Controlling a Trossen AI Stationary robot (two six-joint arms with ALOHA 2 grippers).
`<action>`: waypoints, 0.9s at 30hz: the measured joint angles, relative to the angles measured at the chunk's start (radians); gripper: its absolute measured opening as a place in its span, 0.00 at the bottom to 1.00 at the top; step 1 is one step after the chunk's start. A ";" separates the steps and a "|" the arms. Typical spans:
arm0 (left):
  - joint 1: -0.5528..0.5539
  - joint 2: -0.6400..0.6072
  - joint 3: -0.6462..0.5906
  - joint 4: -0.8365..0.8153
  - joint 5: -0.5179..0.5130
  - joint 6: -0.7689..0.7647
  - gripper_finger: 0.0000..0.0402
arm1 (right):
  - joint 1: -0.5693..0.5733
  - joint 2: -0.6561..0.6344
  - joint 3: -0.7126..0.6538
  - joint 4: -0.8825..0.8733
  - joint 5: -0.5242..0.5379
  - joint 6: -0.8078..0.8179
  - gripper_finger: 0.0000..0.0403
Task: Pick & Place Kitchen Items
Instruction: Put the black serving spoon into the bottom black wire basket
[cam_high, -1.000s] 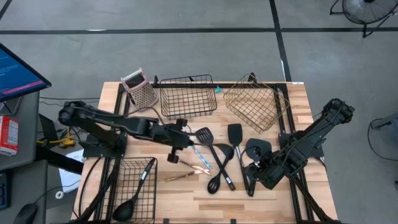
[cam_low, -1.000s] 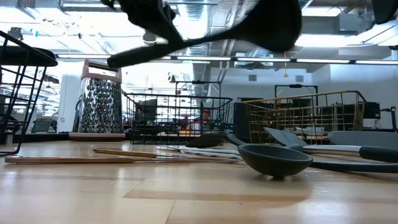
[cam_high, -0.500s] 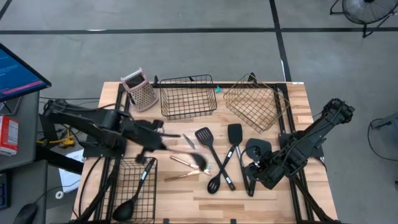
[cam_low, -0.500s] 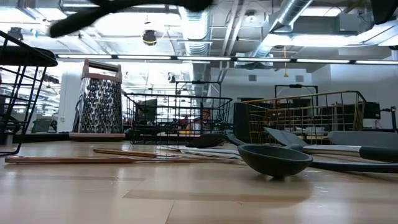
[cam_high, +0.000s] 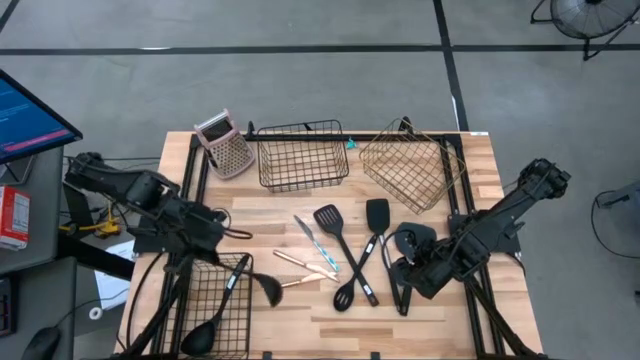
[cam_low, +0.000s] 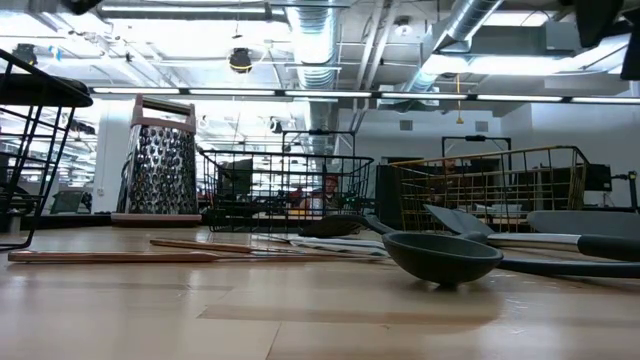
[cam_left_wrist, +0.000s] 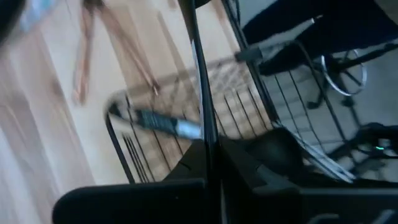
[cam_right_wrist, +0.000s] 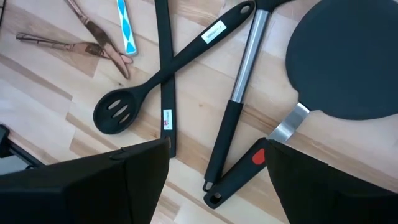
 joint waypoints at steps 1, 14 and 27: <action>-0.005 -0.004 0.000 -0.026 0.012 -0.031 0.01 | -0.005 0.000 0.000 0.000 0.000 -0.001 0.64; -0.099 0.037 0.000 -0.275 0.171 -0.140 0.01 | -0.024 0.000 0.000 0.003 0.000 -0.026 0.64; -0.149 0.061 -0.045 -0.294 0.210 -0.233 0.01 | -0.024 0.000 0.000 0.003 0.025 -0.027 0.64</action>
